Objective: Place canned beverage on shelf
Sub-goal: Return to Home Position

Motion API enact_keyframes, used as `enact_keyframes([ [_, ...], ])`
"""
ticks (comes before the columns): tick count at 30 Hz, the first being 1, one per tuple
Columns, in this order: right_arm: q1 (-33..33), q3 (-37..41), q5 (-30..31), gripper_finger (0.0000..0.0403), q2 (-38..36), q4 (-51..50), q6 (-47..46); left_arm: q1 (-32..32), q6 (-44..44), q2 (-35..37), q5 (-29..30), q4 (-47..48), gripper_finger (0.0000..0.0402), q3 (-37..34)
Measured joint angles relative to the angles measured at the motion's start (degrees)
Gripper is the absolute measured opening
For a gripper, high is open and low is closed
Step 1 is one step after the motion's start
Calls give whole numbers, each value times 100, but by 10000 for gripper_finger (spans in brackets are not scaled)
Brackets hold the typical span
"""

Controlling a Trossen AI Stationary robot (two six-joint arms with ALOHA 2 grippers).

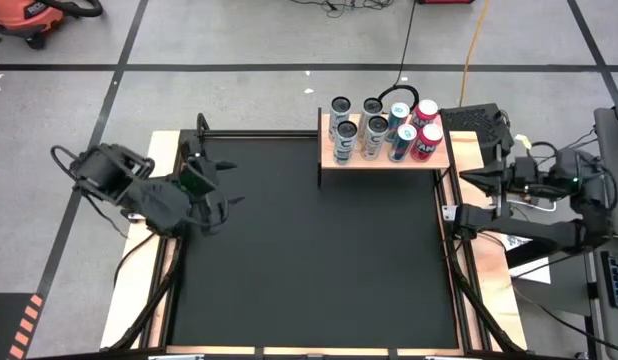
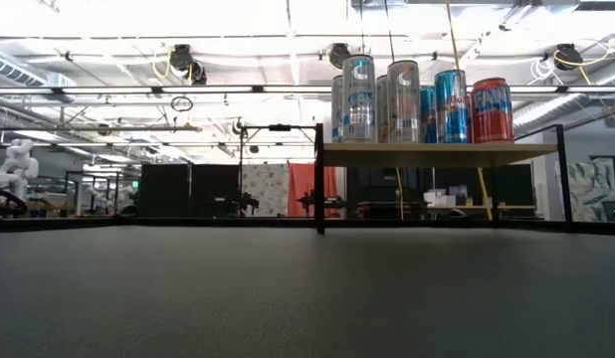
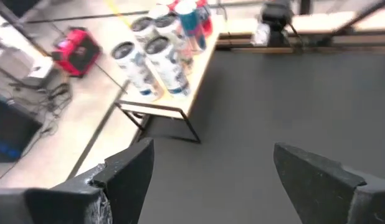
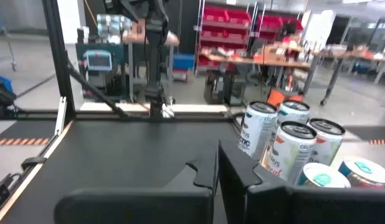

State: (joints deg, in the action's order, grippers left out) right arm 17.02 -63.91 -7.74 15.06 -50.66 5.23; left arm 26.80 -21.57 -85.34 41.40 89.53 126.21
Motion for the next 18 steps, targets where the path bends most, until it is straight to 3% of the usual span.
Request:
enact_keyframes([
  [8, 0, 986, -3, 0, -1008, 422, -196, 824, -815, 213, 746, 34, 333, -815],
  [13, 0, 1340, -3, 0, -1466, 412, -483, 1096, -1517, 449, 946, 36, 333, -1766],
  [18, 0, 1415, -3, 0, -1434, 312, -744, 1281, -2163, 770, 1496, -81, 333, -2877],
])
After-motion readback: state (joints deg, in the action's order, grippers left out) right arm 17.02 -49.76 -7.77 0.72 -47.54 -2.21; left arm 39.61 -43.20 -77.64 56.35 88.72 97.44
